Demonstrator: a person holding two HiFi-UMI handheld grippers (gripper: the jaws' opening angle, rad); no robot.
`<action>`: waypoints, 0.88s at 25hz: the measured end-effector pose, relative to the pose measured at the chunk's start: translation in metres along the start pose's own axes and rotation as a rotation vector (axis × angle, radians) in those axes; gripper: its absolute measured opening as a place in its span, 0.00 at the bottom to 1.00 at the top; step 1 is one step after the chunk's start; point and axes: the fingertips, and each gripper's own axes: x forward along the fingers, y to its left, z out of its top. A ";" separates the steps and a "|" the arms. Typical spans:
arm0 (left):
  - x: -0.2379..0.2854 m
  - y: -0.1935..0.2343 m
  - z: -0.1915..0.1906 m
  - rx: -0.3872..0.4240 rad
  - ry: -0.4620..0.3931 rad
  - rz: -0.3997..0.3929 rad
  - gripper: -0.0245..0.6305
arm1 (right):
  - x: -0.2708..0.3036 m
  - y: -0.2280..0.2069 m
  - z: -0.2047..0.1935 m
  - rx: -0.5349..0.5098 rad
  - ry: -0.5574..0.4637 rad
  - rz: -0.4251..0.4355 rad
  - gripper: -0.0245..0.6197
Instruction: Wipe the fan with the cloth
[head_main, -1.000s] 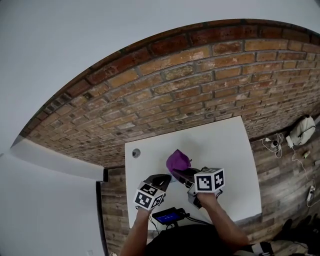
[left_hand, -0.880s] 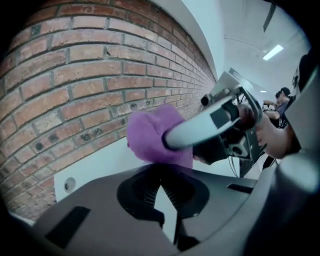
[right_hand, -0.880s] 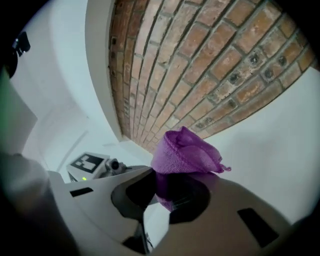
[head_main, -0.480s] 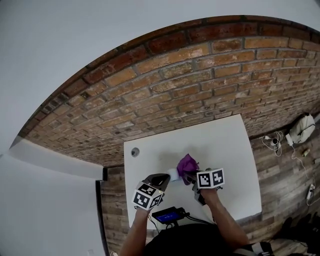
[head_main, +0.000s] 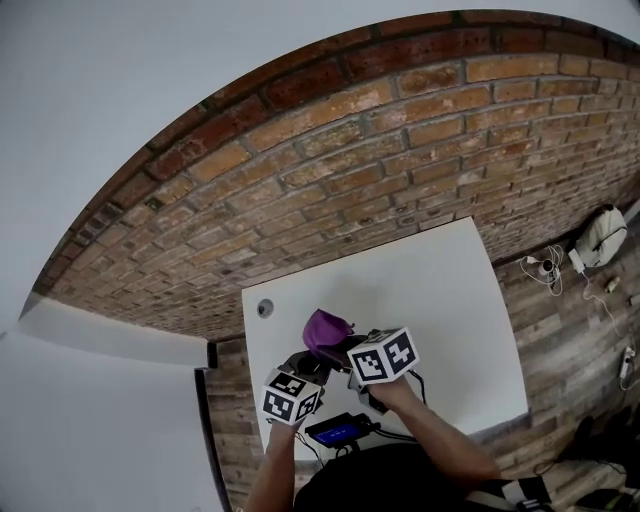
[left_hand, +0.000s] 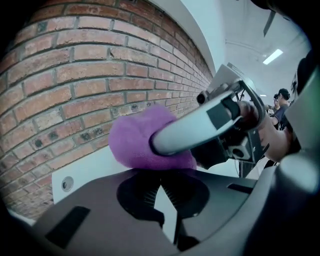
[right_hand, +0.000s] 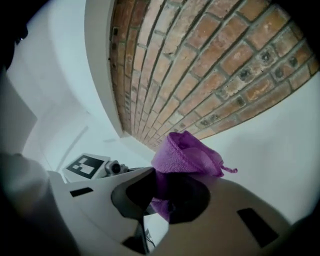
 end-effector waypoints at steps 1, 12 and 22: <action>0.000 -0.001 0.000 -0.003 0.000 -0.003 0.05 | 0.003 -0.005 -0.002 0.005 0.006 -0.010 0.11; 0.000 0.001 0.000 0.002 -0.003 -0.005 0.05 | -0.030 -0.064 -0.010 0.172 -0.186 -0.030 0.11; 0.003 0.003 0.010 0.071 0.019 0.039 0.05 | -0.067 -0.072 -0.001 0.370 -0.313 0.073 0.11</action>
